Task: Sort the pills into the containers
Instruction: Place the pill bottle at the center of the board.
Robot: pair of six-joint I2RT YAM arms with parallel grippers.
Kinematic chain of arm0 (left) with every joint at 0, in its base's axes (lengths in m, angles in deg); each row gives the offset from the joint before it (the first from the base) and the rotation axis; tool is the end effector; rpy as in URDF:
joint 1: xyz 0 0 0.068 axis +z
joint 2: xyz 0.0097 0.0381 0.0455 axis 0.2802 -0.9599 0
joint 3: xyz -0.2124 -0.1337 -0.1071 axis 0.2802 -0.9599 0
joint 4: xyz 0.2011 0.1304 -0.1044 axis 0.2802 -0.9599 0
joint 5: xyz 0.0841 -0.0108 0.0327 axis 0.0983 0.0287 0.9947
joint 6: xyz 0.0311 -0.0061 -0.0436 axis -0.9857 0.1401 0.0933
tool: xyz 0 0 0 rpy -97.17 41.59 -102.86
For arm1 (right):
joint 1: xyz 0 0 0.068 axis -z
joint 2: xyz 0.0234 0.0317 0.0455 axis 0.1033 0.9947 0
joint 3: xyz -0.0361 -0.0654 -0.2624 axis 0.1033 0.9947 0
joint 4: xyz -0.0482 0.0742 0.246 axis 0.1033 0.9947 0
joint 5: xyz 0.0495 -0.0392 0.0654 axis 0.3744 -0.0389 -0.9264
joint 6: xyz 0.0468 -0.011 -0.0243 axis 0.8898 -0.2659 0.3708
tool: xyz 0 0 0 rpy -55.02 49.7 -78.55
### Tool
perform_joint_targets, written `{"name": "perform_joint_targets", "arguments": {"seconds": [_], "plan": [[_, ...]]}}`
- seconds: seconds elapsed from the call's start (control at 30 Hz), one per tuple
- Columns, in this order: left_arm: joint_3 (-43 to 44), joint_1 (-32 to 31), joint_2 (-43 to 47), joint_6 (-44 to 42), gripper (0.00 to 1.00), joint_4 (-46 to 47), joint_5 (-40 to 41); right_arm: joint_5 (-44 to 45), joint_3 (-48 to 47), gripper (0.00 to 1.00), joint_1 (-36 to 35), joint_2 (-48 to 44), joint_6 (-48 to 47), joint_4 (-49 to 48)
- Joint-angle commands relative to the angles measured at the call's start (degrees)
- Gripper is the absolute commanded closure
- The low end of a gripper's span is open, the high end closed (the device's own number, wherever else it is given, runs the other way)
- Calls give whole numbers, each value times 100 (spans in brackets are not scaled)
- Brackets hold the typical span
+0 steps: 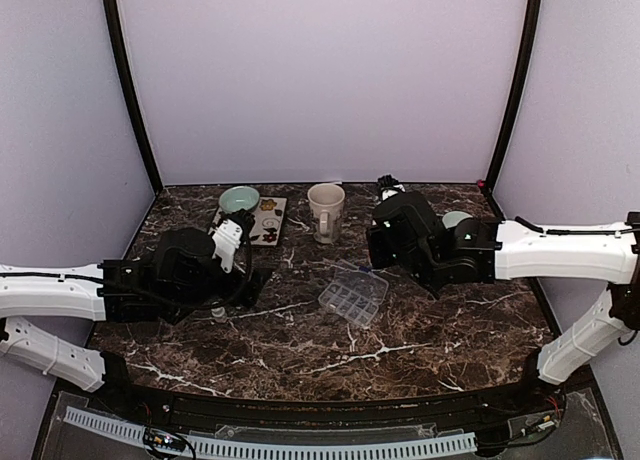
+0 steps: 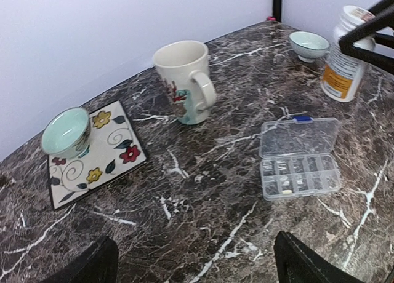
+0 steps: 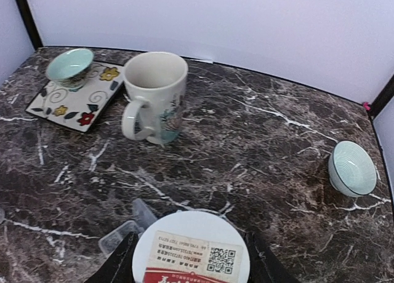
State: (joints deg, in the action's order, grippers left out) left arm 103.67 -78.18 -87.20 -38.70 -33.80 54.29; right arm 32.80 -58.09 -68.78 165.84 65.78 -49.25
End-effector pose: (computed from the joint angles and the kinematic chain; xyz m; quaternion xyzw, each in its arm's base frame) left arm 0.1321 -0.2097 0.2730 0.2447 0.7814 -0.1226 0.5607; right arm 0.1655 0.2702 0.2937 -0.0997 0.8414 0.0662 0.5270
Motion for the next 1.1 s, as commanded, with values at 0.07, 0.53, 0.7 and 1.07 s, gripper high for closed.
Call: {"name": "perform_joint_targets", "arguments": {"seconds": [0.07,0.53,0.7,1.07], "plan": [[-436,372,384,849,10,-19,550,413,378,100,526,162,130,-477],[-697,799,251,1266,13,-18,499,237,1177,100,1546,794,189,-1737],[-863,1055,361,1491,12,-33,393,192,1181,100,1771,1110,185,-1950],[-1147,1240,518,1860,13,-127,406,23,1361,100,2051,1389,372,-2476]]}}
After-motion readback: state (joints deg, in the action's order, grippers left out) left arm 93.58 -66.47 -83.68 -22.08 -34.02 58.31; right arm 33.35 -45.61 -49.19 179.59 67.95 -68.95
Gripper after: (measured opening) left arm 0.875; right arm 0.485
